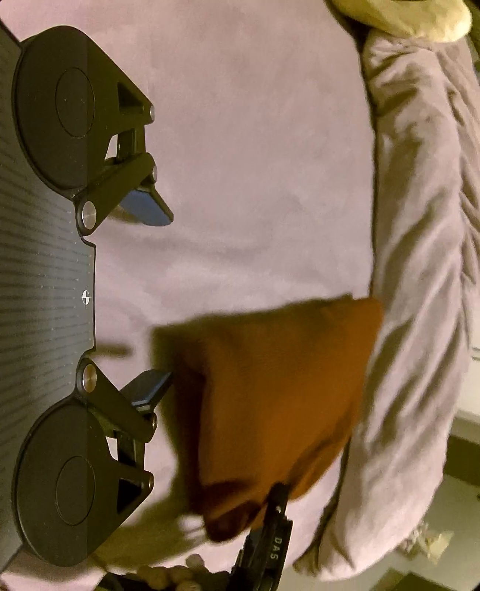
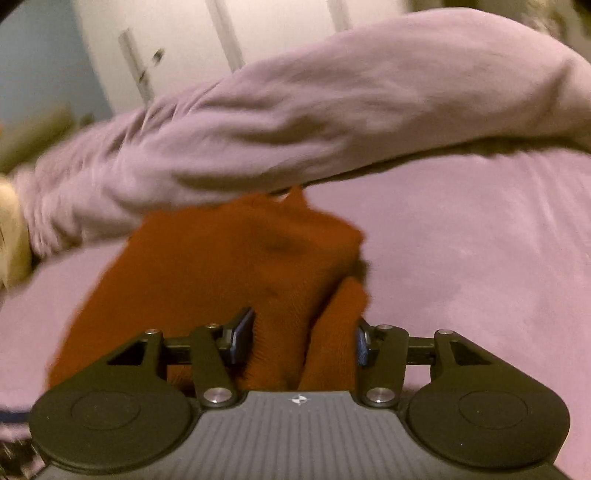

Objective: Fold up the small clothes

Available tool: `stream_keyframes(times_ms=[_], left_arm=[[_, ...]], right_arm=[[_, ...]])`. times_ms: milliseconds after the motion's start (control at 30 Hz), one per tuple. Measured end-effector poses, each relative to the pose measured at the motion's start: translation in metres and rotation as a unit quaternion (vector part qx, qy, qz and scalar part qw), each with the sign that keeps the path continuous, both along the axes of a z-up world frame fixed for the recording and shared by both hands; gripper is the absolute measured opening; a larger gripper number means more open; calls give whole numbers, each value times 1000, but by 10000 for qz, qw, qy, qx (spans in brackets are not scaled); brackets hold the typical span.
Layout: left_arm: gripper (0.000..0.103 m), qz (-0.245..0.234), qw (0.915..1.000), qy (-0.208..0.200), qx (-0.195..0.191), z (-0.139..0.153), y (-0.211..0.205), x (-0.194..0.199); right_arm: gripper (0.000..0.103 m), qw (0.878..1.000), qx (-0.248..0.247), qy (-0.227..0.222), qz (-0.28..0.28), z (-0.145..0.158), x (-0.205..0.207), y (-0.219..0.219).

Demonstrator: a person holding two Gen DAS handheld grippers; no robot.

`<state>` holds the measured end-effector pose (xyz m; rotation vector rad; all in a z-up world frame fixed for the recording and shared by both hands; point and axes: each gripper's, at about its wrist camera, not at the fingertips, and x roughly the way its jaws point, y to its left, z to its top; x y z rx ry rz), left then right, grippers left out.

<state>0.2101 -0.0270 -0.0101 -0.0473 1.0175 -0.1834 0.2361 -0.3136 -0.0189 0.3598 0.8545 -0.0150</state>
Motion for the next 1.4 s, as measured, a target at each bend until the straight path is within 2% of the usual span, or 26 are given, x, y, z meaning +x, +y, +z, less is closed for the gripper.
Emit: stream_keyframes(times_ms=[100, 167, 200, 267, 300, 433, 500, 567, 633, 667, 733, 800, 967, 1033, 1200, 1300, 1400], left_arm=[[91, 111, 9993, -318, -162, 22, 7, -7], [92, 246, 9982, -519, -189, 31, 4, 0], [92, 262, 9979, -571, -165, 32, -1, 6], [92, 378, 9974, -605, -55, 29, -14, 19], [92, 412, 9975, -574, -8, 26, -20, 26], [92, 181, 9988, -444, 116, 10, -41, 38], [94, 57, 9990, -348, 260, -1, -47, 40], [96, -99, 9994, -188, 284, -14, -48, 40], [97, -172, 9995, -8, 264, -25, -47, 41], [98, -138, 9997, 29, 223, -28, -45, 41], [98, -79, 9998, 44, 149, -24, -41, 38], [92, -108, 9999, -1, 97, -11, -38, 33], [91, -73, 9988, -485, -86, 26, -32, 33], [91, -82, 9982, -593, 0, 30, -39, 41], [92, -14, 9973, -552, 475, 14, -57, 74], [96, 107, 9980, -497, 382, 2, -60, 89], [98, 111, 9986, -437, 293, -8, -61, 99]], right_arm=[[48, 9991, -205, -236, -291, 25, -24, -9], [36, 9981, -77, -556, -264, 42, -41, -8], [35, 9979, 32, -618, -185, 45, -43, -6], [20, 9968, 259, -706, 273, 50, -45, 14], [18, 9957, 244, -708, 538, 51, -44, 25], [17, 9893, -360, -659, 1253, 44, -40, 65], [14, 9870, -706, -401, 1390, 31, -37, 70], [1, 9788, -1288, -264, 1568, 15, -40, 71], [0, 9669, -1807, -328, 1769, 0, -48, 67], [0, 9642, -1878, -379, 1834, -1, -50, 66], [0, 9666, -1774, -354, 1813, 2, -49, 64], [0, 9708, -1638, -308, 1724, 8, -49, 62], [0, 9761, -1514, -642, 1424, 37, -40, 61], [0, 9785, -1451, -666, 1305, 41, -28, 60], [0, 9757, -1605, -720, 1304, 37, 3, 65], [0, 9694, -1919, -726, 1348, 27, 21, 69], [0, 9691, -2051, -458, 1289, 8, 34, 63]])
